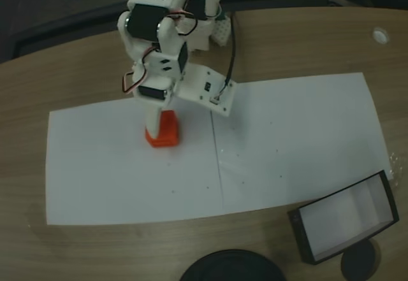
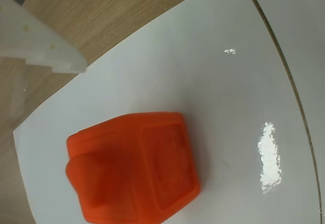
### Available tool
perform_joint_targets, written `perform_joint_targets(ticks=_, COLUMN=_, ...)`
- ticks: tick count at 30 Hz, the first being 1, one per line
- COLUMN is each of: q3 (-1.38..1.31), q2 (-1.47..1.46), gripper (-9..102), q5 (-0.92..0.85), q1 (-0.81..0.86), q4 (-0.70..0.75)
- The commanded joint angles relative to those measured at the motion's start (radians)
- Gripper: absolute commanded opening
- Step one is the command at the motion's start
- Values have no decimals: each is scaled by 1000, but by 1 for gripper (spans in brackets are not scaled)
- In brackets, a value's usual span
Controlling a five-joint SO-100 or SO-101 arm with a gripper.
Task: Grab a orange square and put it in the box.
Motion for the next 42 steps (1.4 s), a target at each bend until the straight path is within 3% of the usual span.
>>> perform_joint_targets(ticks=1, q3=-52, q2=-28, gripper=37, q5=0, q1=3, q4=0)
perform_joint_targets(ticks=19, q3=-52, q2=-268, gripper=35, q5=-9, q1=-6, q4=-138)
perform_joint_targets(ticks=24, q3=-126, q2=-267, gripper=10, q5=-20, q1=-81, q4=-127)
perform_joint_targets(ticks=30, q3=-400, q2=-173, gripper=11, q5=14, q1=-337, q4=71)
perform_joint_targets(ticks=35, q3=-790, q2=-104, gripper=11, q5=46, q1=-683, q4=221)
perform_joint_targets(ticks=39, q3=-1074, q2=-133, gripper=11, q5=43, q1=-953, q4=213)
perform_joint_targets(ticks=42, q3=-1230, q2=-219, gripper=11, q5=15, q1=-1048, q4=167)
